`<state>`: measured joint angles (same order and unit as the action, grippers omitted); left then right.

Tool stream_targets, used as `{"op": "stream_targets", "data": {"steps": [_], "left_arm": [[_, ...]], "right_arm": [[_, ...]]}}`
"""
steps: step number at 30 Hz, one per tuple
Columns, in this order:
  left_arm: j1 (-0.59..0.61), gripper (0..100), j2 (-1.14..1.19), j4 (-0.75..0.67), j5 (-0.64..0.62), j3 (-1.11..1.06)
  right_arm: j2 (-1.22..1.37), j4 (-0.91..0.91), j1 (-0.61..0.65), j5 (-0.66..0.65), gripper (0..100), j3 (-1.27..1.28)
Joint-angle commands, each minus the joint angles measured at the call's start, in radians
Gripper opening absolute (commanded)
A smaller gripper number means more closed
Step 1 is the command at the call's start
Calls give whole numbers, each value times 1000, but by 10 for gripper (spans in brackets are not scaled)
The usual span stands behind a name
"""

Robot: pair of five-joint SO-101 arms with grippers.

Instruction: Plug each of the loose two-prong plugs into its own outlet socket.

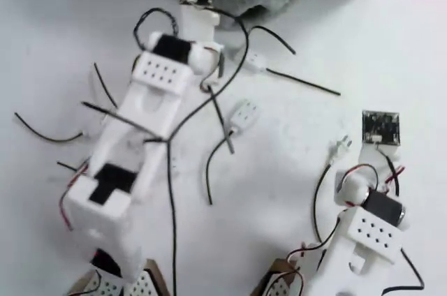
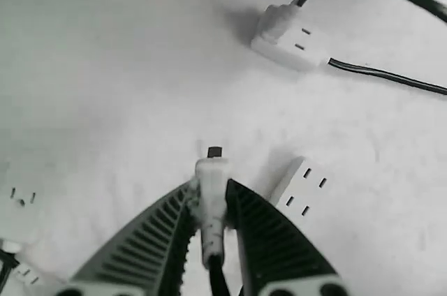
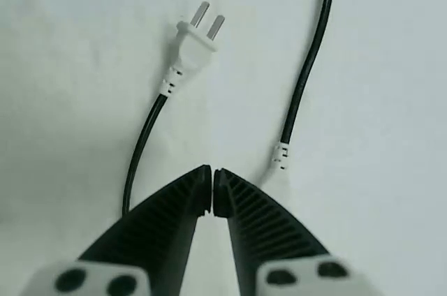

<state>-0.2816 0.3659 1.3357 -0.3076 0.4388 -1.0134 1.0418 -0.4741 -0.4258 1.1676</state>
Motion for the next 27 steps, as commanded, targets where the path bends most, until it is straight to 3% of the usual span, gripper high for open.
{"op": "stream_targets", "data": {"steps": [1, 5, 8, 12, 18, 27], "left_arm": [[-4, 26, 85, 161, -144, 247], [-4, 26, 179, 350, -333, 454], [-10, 25, 236, 428, -390, 568], [-44, 25, 312, 431, -423, 603], [-107, 24, 386, 423, -756, 617], [-203, 24, 392, 420, -899, 744]], "right_arm": [[2, -81, -8, 9, 23, 69], [2, -150, -8, 9, 23, 129], [2, -202, -8, 9, 22, 167], [2, -232, -8, 9, 21, 186], [2, -229, -8, 9, 21, 186], [2, -232, -2, 9, 20, 201]]}}
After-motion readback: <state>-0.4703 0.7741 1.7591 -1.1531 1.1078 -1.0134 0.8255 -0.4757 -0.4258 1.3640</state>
